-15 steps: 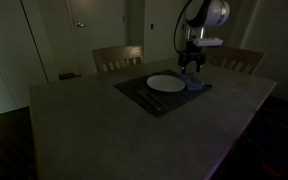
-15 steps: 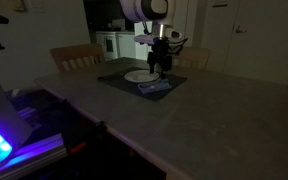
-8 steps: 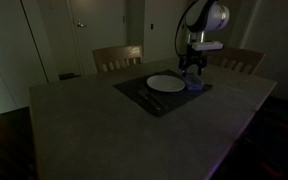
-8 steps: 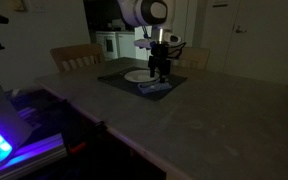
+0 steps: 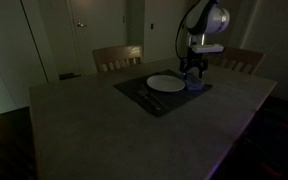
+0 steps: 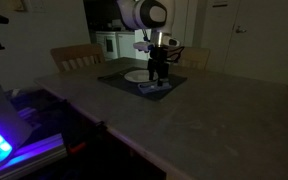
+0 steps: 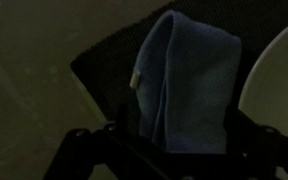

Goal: Use the blue cloth to wipe the plate

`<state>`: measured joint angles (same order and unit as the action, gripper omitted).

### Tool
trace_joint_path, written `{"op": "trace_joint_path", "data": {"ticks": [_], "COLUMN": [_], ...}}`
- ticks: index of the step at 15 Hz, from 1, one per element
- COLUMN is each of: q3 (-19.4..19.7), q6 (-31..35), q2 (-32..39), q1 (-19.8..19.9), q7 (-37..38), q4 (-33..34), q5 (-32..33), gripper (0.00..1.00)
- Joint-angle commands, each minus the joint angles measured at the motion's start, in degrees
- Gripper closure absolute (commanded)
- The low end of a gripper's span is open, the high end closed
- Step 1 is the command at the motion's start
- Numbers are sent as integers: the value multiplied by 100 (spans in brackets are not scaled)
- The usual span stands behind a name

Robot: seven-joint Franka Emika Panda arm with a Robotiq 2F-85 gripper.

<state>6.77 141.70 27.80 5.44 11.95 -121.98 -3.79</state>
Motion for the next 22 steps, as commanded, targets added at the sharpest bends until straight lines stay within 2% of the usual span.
{"op": "trace_joint_path", "data": {"ticks": [1, 3, 11, 12, 22], "q3": [-45, -55, -68, -68, 19], "q6": [150, 134, 108, 105, -264], "q2": [34, 41, 34, 29, -508], "q1": [29, 32, 35, 34, -26], "q7": [-94, -106, -139, -140, -237], "q4": [-84, -90, -126, -132, -162], "q5": [-126, -135, -130, -129, 119], "gripper": [28, 38, 96, 99, 98]}}
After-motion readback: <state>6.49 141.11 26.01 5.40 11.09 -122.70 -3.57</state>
